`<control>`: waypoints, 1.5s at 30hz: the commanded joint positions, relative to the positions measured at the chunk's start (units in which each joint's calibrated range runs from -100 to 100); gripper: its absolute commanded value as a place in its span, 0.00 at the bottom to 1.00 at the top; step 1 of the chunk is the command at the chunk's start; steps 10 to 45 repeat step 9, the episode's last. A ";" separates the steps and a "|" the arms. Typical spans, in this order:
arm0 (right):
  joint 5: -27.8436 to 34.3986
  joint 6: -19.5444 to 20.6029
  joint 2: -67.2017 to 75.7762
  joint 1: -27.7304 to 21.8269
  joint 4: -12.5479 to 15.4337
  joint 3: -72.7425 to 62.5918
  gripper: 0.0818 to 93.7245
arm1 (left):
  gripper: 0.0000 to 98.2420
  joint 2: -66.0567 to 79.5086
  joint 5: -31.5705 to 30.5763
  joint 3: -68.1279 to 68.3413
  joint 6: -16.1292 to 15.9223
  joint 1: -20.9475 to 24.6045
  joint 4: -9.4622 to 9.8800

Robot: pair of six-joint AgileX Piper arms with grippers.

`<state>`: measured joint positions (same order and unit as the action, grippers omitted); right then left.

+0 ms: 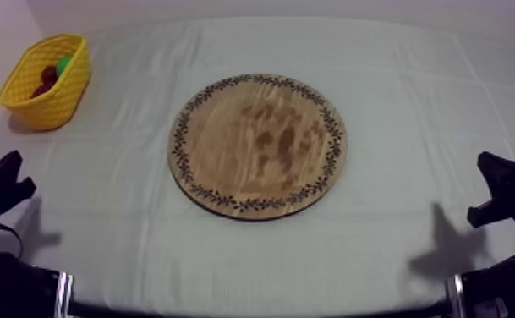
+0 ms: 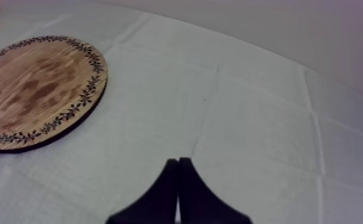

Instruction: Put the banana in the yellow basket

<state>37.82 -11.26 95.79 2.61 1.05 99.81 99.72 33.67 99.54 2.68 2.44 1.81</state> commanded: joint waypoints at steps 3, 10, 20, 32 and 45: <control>0.00 0.00 -0.03 0.00 0.00 -0.03 0.00 | 0.00 0.01 -1.61 0.25 5.13 -0.02 0.20; 0.00 -0.02 -0.03 0.00 0.00 -0.03 0.00 | 0.00 0.02 -1.94 0.34 6.08 -0.02 0.26; 0.00 -0.02 -0.03 0.00 0.00 -0.03 0.00 | 0.00 0.02 -1.94 0.34 6.08 -0.02 0.26; 0.00 -0.02 -0.03 0.00 0.00 -0.03 0.00 | 0.00 0.02 -1.94 0.34 6.08 -0.02 0.26; 0.00 -0.02 -0.03 0.00 0.00 -0.03 0.00 | 0.00 0.02 -1.94 0.34 6.08 -0.02 0.26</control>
